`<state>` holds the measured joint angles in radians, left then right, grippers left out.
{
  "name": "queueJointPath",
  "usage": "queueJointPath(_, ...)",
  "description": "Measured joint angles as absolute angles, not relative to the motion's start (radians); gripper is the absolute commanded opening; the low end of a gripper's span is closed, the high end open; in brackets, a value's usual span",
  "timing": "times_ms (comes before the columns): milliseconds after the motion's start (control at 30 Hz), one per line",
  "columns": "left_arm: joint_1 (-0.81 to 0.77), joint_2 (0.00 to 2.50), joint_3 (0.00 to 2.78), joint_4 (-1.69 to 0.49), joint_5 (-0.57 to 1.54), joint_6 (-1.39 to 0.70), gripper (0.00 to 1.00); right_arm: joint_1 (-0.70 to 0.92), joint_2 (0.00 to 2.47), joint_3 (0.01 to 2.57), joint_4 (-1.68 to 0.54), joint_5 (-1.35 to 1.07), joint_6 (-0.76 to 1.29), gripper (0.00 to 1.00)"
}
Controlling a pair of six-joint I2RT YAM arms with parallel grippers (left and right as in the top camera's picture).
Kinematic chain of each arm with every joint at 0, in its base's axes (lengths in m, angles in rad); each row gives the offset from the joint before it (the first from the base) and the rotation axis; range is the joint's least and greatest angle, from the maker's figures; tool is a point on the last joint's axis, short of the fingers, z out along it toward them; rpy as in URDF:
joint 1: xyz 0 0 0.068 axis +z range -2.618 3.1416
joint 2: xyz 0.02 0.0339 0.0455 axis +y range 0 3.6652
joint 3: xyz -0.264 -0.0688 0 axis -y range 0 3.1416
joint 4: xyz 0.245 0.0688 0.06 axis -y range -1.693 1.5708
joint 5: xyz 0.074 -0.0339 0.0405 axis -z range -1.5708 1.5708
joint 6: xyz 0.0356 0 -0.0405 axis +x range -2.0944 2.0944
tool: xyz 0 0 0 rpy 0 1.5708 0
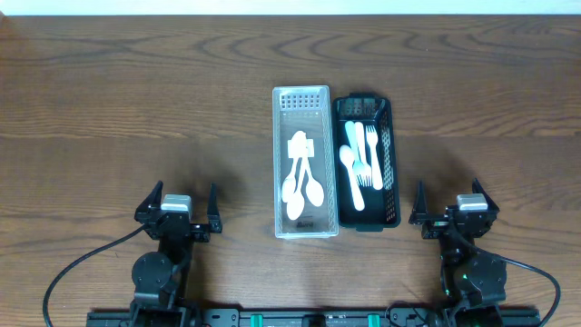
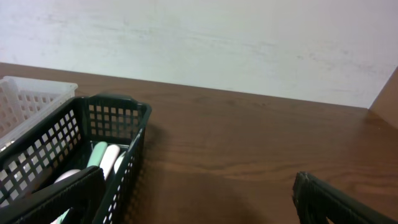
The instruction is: Pack container
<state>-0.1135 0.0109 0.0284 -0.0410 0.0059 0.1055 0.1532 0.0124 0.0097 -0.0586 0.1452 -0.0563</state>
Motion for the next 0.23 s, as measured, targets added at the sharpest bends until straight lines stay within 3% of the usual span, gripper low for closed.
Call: queueJointPath(233, -0.113, 0.011, 0.028, -0.041, 0.012, 0.105, 0.98, 0.153, 0.012, 0.010, -0.059, 0.145, -0.056, 0.99)
